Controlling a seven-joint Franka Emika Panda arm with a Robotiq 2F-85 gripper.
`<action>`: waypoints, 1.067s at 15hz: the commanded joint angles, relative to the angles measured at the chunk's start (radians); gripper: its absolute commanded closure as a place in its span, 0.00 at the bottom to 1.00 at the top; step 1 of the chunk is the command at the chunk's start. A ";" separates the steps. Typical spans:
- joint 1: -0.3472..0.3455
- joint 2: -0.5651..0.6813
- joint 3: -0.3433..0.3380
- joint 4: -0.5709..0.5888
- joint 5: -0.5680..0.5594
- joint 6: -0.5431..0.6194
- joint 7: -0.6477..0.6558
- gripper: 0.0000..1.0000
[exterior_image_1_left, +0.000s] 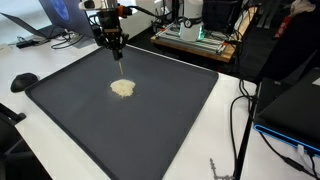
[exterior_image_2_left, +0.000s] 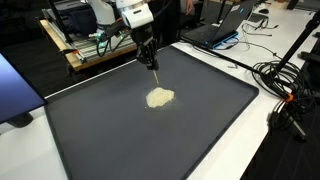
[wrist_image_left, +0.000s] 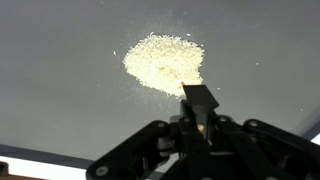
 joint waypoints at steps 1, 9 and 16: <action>-0.031 0.000 0.029 0.000 -0.011 0.000 0.008 0.87; -0.019 -0.028 0.051 0.022 -0.044 -0.041 0.009 0.97; 0.048 0.010 0.035 0.108 -0.386 -0.148 0.360 0.97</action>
